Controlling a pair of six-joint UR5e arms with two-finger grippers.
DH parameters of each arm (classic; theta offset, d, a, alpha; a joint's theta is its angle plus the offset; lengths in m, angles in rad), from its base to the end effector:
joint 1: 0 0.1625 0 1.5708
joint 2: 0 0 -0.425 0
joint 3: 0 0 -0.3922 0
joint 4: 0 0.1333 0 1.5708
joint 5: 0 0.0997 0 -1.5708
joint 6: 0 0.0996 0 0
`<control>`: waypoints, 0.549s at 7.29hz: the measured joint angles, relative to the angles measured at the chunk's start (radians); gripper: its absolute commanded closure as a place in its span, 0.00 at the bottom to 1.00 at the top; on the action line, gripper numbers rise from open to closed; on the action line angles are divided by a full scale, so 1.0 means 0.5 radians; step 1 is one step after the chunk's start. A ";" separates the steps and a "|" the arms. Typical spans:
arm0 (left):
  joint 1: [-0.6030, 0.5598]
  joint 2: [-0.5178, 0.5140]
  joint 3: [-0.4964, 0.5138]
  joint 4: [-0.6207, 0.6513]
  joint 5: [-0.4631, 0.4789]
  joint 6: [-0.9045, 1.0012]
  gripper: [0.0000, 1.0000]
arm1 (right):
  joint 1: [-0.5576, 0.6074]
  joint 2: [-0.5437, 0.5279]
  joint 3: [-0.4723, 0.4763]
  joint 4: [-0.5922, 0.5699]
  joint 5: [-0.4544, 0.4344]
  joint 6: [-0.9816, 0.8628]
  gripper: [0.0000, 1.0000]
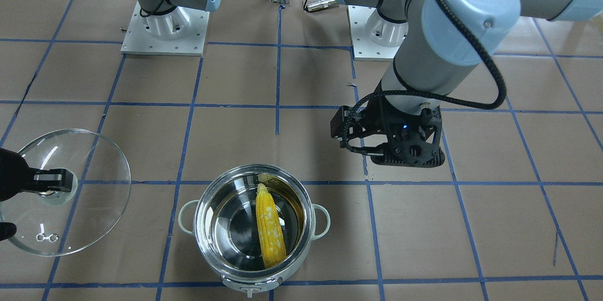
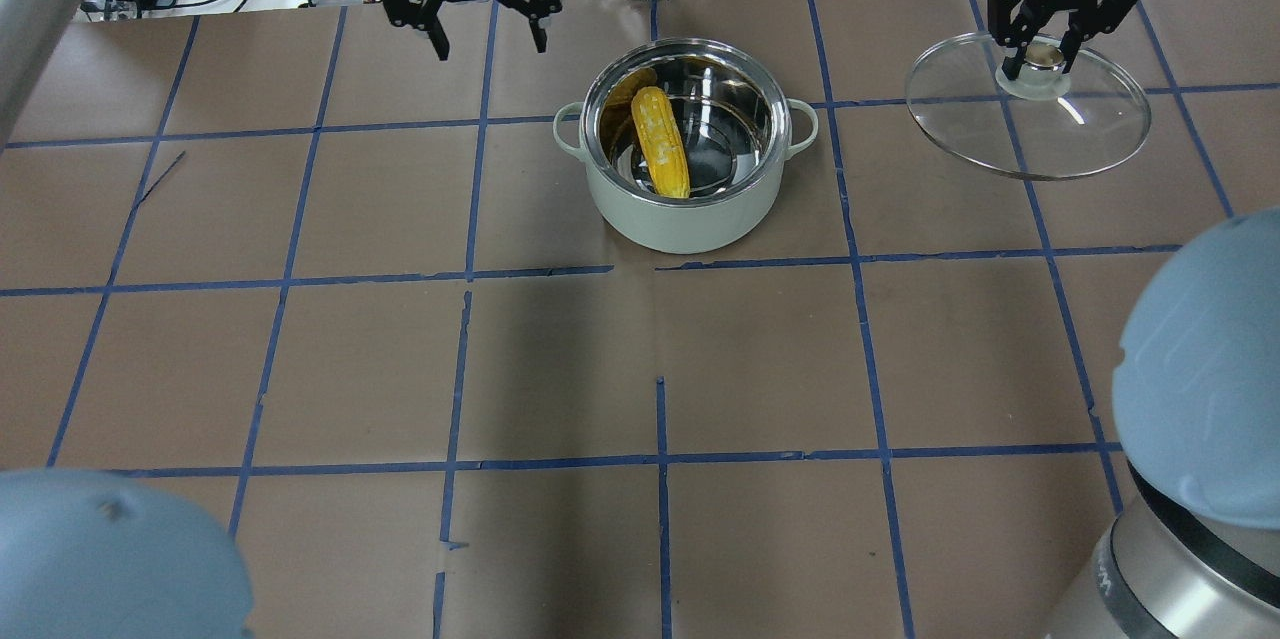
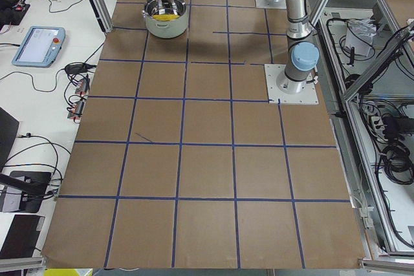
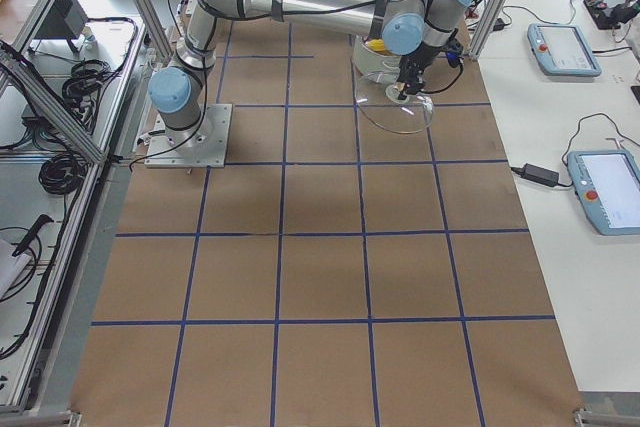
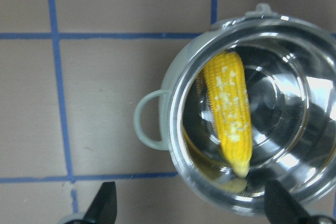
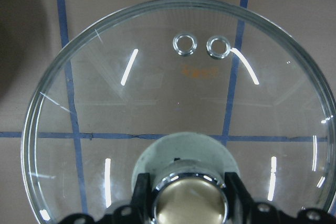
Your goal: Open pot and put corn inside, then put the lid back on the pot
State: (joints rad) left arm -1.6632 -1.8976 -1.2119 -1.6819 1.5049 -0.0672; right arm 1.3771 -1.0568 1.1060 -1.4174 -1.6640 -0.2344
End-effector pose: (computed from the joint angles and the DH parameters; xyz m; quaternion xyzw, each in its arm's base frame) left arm -0.1965 -0.6044 0.4706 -0.0113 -0.9986 -0.0420 0.0297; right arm -0.0089 -0.6896 0.3961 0.0249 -0.9935 -0.1086 0.0238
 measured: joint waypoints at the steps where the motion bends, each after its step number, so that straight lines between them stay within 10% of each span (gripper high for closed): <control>1: 0.047 0.155 -0.188 0.009 0.000 0.029 0.00 | 0.008 -0.008 -0.004 0.000 0.004 0.012 0.93; 4: 0.107 0.330 -0.414 0.042 0.002 0.045 0.00 | 0.254 -0.064 -0.018 -0.084 0.012 0.200 0.92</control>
State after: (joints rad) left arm -1.6098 -1.7329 -1.4191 -1.6609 1.5062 -0.0448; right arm 1.5042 -1.0891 1.0970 -1.4596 -1.6583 -0.1341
